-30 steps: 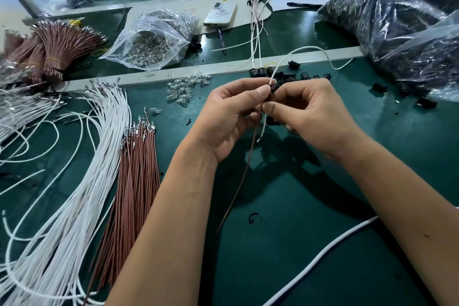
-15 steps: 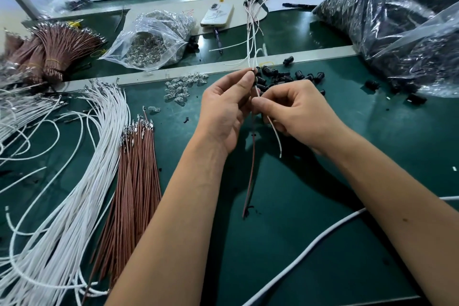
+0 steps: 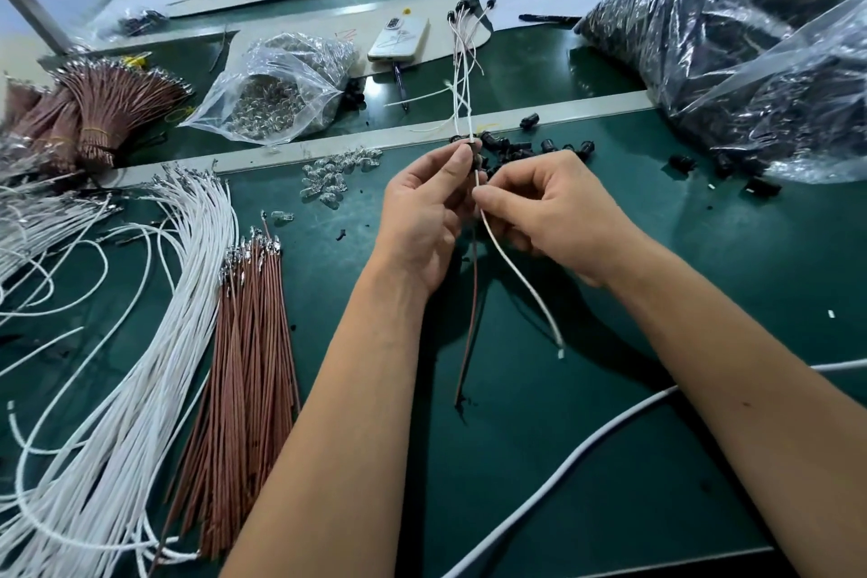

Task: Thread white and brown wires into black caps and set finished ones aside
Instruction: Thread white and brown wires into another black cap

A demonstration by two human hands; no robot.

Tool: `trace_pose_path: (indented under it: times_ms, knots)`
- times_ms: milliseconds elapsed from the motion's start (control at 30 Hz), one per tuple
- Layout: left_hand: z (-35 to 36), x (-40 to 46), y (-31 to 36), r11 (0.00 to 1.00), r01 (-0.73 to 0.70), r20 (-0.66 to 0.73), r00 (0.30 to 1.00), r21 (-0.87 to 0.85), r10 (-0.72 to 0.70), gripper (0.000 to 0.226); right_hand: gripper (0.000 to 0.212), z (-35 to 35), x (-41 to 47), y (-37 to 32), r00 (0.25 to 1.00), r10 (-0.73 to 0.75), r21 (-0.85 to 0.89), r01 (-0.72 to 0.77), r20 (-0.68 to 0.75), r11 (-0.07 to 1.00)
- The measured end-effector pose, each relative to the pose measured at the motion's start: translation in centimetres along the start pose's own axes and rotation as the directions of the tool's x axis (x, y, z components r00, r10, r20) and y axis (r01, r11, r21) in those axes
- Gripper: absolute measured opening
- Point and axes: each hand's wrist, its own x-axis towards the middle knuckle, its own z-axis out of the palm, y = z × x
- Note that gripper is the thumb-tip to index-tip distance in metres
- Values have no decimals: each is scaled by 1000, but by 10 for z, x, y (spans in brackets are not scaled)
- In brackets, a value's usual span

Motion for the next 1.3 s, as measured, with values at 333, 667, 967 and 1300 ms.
trace_pose_path:
  times_ms: [333,667,967,1300]
  knots:
    - [-9,5,2,1000,-26,43,999,-2,26,11,34,-13,-6,-5,915,124,-35,-119,383,992]
    - [-7,8,0,996,-83,-15,996,11,83,7,28,6,3,-3,982,125,-57,-118,141,991]
    - [-4,6,-1,994,-88,-30,995,66,90,6,33,7,12,-8,1000,26,-175,-28,-13,984]
    - [-13,2,2,962,-186,80,982,202,173,9,33,4,0,1,981,104,-257,-60,162,965]
